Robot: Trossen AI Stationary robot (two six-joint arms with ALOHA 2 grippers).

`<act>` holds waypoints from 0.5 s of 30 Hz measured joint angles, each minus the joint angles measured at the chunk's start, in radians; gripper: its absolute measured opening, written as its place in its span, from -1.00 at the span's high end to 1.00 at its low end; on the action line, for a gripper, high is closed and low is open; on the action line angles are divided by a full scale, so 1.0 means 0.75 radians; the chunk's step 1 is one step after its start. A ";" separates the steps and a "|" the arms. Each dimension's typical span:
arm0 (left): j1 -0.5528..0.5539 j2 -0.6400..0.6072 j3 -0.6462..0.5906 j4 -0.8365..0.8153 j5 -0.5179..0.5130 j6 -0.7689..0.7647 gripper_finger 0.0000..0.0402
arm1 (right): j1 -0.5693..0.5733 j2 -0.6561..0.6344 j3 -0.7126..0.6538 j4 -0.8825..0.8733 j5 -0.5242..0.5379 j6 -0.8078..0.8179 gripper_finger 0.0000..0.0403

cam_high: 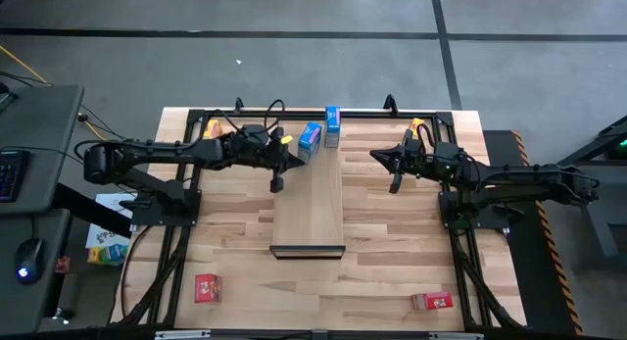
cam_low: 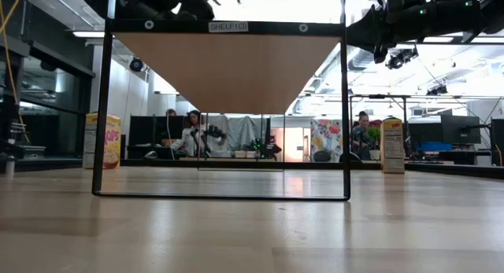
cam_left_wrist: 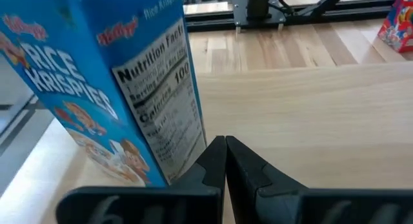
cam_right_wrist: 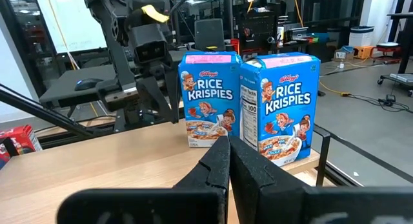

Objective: Stack cereal on shelf
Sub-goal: Put the blue cereal box on the shelf

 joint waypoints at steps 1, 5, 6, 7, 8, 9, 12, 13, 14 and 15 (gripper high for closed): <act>0.000 -0.003 -0.001 -0.008 0.004 0.000 1.00 | 0.000 0.000 0.000 0.001 0.000 0.000 1.00; -0.001 -0.016 -0.001 -0.036 0.033 -0.002 1.00 | 0.000 0.000 0.000 0.001 0.000 0.000 1.00; -0.001 -0.025 -0.002 -0.048 0.034 -0.007 1.00 | 0.000 0.000 0.000 0.000 0.000 0.000 1.00; -0.005 -0.032 -0.001 -0.057 0.032 -0.011 1.00 | 0.000 0.000 0.000 0.000 0.000 0.000 1.00; -0.009 -0.041 -0.001 -0.077 0.023 -0.019 1.00 | 0.000 0.000 0.000 0.001 0.000 0.000 1.00; -0.016 -0.050 -0.001 -0.097 0.002 -0.028 1.00 | 0.000 0.000 0.000 0.001 0.000 0.000 1.00; -0.053 -0.078 -0.001 -0.136 -0.070 -0.033 1.00 | 0.000 0.000 0.000 0.001 0.000 0.000 1.00; -0.072 -0.082 -0.001 -0.158 -0.101 -0.032 1.00 | 0.000 0.000 0.000 0.001 0.000 0.000 1.00; -0.095 -0.086 -0.001 -0.190 -0.139 -0.022 1.00 | 0.000 0.000 0.000 0.001 0.000 0.000 1.00; -0.120 -0.090 -0.001 -0.221 -0.180 -0.007 1.00 | 0.000 0.000 0.000 0.001 0.000 0.000 1.00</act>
